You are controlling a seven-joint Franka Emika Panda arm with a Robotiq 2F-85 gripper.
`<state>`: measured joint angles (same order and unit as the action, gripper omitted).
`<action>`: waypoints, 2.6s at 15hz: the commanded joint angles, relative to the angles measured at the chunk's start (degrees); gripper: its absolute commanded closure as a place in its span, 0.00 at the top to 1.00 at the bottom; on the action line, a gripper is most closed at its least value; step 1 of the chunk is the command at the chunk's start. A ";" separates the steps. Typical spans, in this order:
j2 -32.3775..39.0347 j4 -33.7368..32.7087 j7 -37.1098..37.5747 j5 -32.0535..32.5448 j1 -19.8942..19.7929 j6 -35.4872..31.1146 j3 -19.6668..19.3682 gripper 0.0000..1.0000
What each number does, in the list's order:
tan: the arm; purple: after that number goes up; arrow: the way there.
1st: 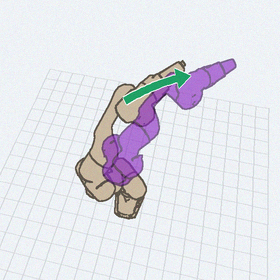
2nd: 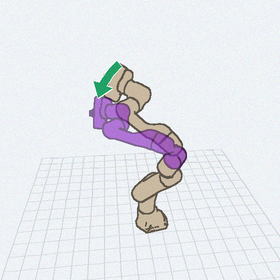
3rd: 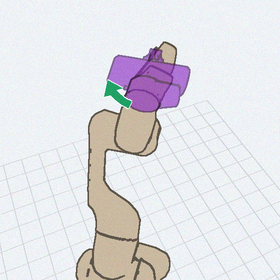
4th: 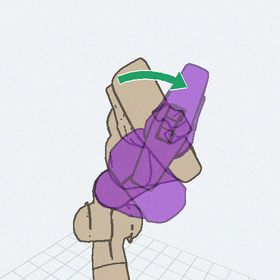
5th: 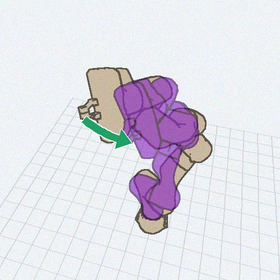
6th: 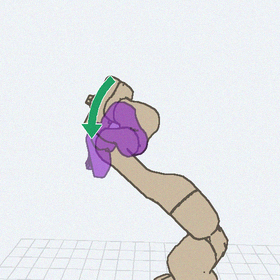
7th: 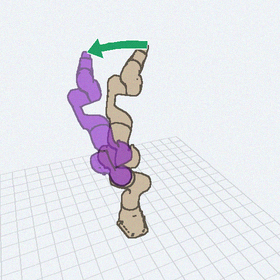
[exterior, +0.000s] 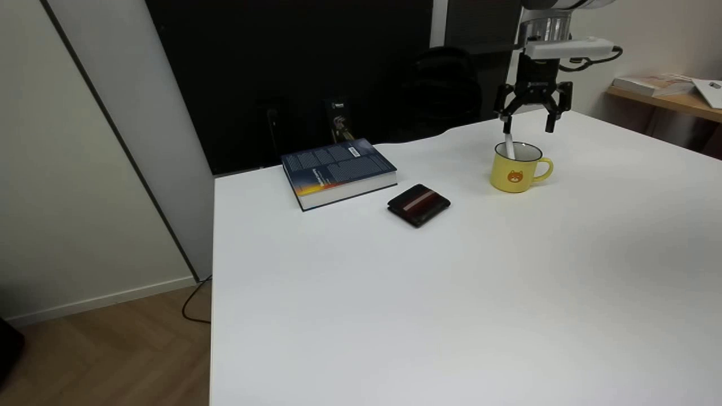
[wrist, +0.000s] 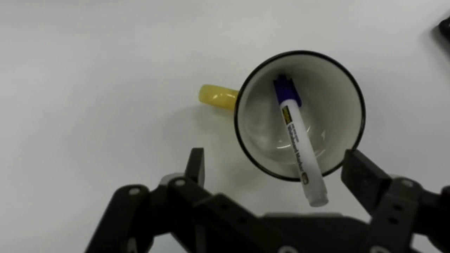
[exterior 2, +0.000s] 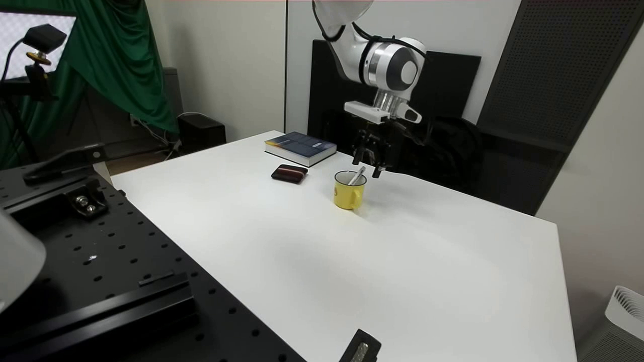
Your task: Remove the marker from the yellow cup.
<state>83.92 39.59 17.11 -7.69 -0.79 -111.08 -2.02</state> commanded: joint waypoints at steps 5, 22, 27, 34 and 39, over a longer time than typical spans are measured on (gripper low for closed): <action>0.01 1.84 -0.95 1.27 0.54 -5.71 0.36 1.00; -0.10 1.66 0.05 3.27 2.57 -5.27 -0.16 0.02; 0.66 -4.82 2.41 3.09 4.13 5.05 0.06 0.05; 1.24 -11.93 4.54 4.34 5.53 14.50 -0.53 0.05; -1.64 -9.36 4.32 5.64 5.11 17.70 -3.35 0.05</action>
<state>83.29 30.83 19.47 -3.32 4.58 -96.65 -3.65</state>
